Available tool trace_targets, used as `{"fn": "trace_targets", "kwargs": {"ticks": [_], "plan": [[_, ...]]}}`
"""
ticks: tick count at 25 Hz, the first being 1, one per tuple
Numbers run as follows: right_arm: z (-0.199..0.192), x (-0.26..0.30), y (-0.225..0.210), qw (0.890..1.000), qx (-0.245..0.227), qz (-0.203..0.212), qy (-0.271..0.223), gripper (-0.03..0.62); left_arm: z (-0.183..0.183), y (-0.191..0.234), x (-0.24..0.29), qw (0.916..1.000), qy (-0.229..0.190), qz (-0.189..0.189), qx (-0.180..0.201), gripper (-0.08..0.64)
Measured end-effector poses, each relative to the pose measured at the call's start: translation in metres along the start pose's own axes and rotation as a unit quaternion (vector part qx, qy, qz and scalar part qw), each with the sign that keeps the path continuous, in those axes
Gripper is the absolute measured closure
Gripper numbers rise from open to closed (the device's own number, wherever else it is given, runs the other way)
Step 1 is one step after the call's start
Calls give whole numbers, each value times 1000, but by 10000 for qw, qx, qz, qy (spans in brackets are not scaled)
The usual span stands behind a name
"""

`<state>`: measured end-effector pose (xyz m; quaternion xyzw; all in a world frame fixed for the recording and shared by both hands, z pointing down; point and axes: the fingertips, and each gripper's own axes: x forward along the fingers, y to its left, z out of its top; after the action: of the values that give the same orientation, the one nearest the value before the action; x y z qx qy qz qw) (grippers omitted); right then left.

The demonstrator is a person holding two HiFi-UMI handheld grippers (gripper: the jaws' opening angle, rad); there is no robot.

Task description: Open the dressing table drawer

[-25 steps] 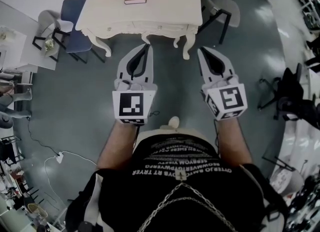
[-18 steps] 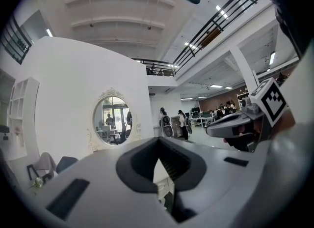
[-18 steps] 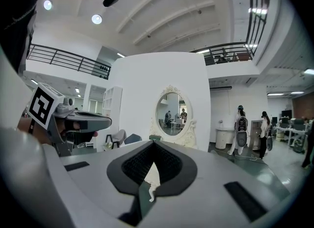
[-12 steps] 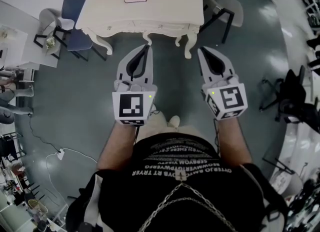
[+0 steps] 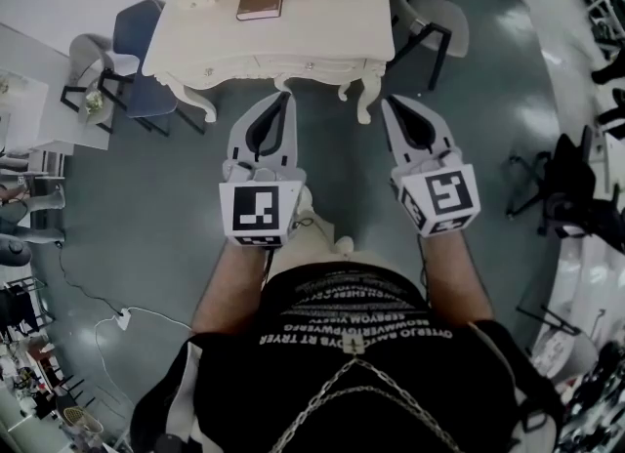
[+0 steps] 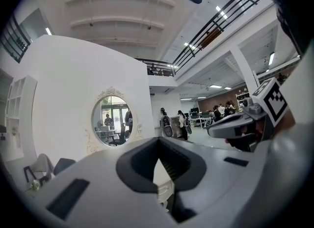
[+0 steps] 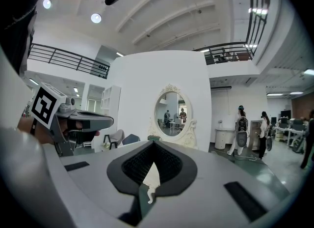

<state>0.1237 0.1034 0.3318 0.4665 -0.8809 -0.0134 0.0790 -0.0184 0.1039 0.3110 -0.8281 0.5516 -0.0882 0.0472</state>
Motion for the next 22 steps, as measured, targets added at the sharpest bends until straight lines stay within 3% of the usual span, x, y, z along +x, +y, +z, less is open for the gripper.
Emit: {"fn": "trace_targets", "kwargs": {"ticks": [4, 11, 22], "plan": [[2, 21, -8, 10000, 19, -91, 32, 591, 3, 13, 20, 9998, -109, -67, -151, 557], [18, 72, -22, 9998, 14, -205, -41, 591, 7, 53, 60, 9998, -108, -169, 53, 557], [32, 146, -37, 9995, -20, -297, -39, 591, 6, 102, 118, 9993, -109, -362, 42, 557]]}}
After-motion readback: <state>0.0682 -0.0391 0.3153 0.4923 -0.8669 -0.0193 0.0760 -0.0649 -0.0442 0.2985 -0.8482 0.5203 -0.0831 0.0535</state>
